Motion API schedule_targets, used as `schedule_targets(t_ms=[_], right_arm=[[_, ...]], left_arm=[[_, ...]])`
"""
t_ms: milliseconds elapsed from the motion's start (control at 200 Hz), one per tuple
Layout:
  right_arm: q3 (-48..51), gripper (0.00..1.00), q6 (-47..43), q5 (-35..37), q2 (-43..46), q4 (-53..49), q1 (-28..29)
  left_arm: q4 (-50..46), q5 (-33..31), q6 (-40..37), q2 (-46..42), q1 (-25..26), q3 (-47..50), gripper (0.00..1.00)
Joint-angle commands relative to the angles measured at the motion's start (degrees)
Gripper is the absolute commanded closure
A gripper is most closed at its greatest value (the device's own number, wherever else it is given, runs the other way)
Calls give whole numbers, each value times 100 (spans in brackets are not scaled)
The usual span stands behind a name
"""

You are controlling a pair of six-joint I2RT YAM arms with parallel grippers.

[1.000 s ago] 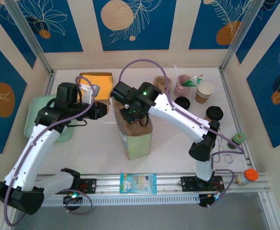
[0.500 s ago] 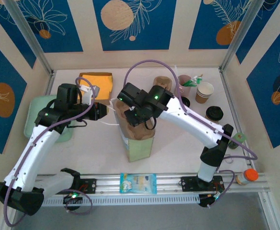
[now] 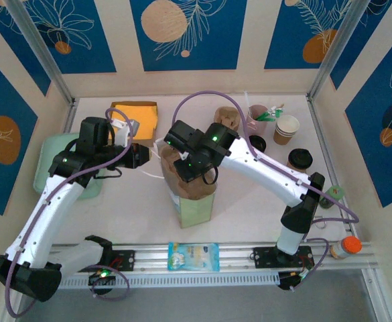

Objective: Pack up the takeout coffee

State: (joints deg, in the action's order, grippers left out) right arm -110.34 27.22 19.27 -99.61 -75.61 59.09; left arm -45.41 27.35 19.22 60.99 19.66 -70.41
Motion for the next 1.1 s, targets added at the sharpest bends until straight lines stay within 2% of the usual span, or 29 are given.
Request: schedule_targets(t_ms=[0,290,560,1096], right_arm=[[96,79,-37,-216,-84,-154,-22],[207,79,-244,-76,347,68,-29],[389,79,-104,-530,101,4,-141],[749,79,394,-510,-588,199,-185]], left_arm=[[-47,-37,-6,-89,51,-26,89],[-39,-66,-6,-70,53,-41,89],[-30,-4,38,-122,49,-48,89],[168,301,178,-340,65,64,88]])
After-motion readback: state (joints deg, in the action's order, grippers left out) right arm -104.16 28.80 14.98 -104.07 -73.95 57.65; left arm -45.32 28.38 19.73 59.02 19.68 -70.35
